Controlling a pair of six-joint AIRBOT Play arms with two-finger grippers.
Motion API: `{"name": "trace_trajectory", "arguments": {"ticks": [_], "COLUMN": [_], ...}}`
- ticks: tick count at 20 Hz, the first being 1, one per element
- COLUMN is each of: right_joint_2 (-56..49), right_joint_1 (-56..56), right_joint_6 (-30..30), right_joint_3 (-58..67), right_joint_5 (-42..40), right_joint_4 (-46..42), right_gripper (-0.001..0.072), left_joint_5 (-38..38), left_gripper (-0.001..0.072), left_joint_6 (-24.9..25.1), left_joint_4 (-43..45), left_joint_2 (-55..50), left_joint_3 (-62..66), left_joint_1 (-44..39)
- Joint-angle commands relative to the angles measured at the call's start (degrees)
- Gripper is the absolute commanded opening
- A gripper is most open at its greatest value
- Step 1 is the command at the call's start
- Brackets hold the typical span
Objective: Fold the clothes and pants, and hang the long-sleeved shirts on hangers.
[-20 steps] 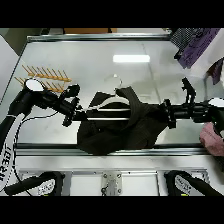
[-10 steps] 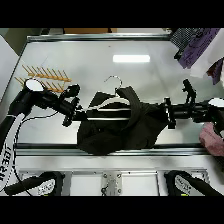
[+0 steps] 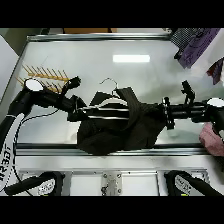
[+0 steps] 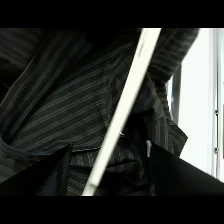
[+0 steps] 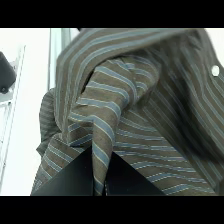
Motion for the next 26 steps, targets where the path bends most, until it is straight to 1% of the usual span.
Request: {"name": "trace_trajectory", "arguments": {"ticks": [1, 2, 3, 6, 7, 9, 10, 11, 13, 14, 15, 16, 17, 19, 21, 22, 23, 24, 26], "right_joint_2": [0.0, 0.0, 0.0, 0.2, 0.2, 1.0, 1.9, 2.9, 5.0, 6.2, 7.3, 8.0, 8.6, 9.4, 9.8, 10.0, 10.2, 10.3, 10.5], "right_joint_1": [0.0, 0.0, 0.0, 0.0, -0.1, -0.2, -0.2, -0.2, -0.2, -0.2, -0.1, -0.1, -0.1, -0.1, -0.1, -0.1, -0.1, -0.1, -0.1], "right_joint_6": [0.1, 0.2, 0.2, 0.4, 1.2, 1.6, 2.4, 4.0, 6.3, 7.1, 7.2, 7.2, 7.2, 7.2, 7.3, 8.2, 8.5, 8.5, 8.5], "right_joint_3": [0.0, 0.0, 0.0, 0.0, 0.1, 0.2, 0.4, 0.8, 1.4, 1.6, 1.6, 1.6, 1.6, 1.6, 1.6, 1.6, 1.6, 1.6, 1.6], "right_joint_5": [-0.5, -0.9, -0.8, -0.8, -1.0, -3.3, -5.1, -7.0, -10.8, -12.5, -14.0, -14.7, -14.8, -14.8, -14.8, -14.8, -14.8, -14.8, -14.8], "right_joint_4": [0.0, 0.0, 0.0, 0.3, 1.0, 2.3, 2.6, 2.6, 2.6, 2.6, 2.6, 2.6, 2.6, 2.6, 2.6, 2.6, 2.6, 2.6, 2.6], "right_gripper": [0.0012, 0.0011, 0.0011, 0.0011, 0.0011, 0.0011, 0.0011, 0.0011, 0.0011, 0.0011, 0.0011, 0.0011, 0.0011, 0.0011, 0.0012, 0.0011, 0.0012, 0.0012, 0.0012], "left_joint_5": [3.7, 5.0, 6.5, 11.1, 12.4, 14.1, 14.6, 14.7, 15.5, 16.0, 16.5, 17.9, 20.3, 28.1, 36.3, 39.1, 41.9, 44.5, 47.4], "left_gripper": [0.0498, 0.0497, 0.0497, 0.0497, 0.0497, 0.0497, 0.0497, 0.0496, 0.0497, 0.0499, 0.0511, 0.0648, 0.072, 0.072, 0.072, 0.072, 0.0719, 0.0671, 0.0671], "left_joint_6": [-5.1, -6.3, -8.7, -17.5, -20.0, -23.9, -26.6, -30.7, -41.4, -44.5, -47.0, -49.0, -51.3, -54.0, -60.6, -62.8, -64.0, -65.3, -67.1], "left_joint_4": [0.3, 0.3, 0.3, 0.3, 0.3, 0.8, 2.4, 5.4, 10.8, 10.6, 9.9, 8.6, 6.1, 2.6, 3.0, 3.2, 3.1, 3.0, 2.8], "left_joint_2": [1.6, 2.6, 3.7, 7.5, 8.8, 11.7, 13.1, 14.3, 16.7, 17.8, 18.4, 18.7, 18.6, 17.5, 14.6, 12.6, 10.8, 8.9, 5.6], "left_joint_3": [0.0, 0.0, 0.0, 0.0, 0.0, 0.0, 0.0, 0.0, -2.7, -5.5, -8.7, -11.8, -15.1, -20.0, -21.9, -21.9, -21.8, -21.8, -21.8], "left_joint_1": [2.4, 3.4, 4.8, 9.7, 11.6, 15.0, 16.3, 17.0, 17.0, 16.6, 15.4, 13.7, 11.1, 4.8, -1.6, -4.4, -6.6, -8.6, -11.5]}}
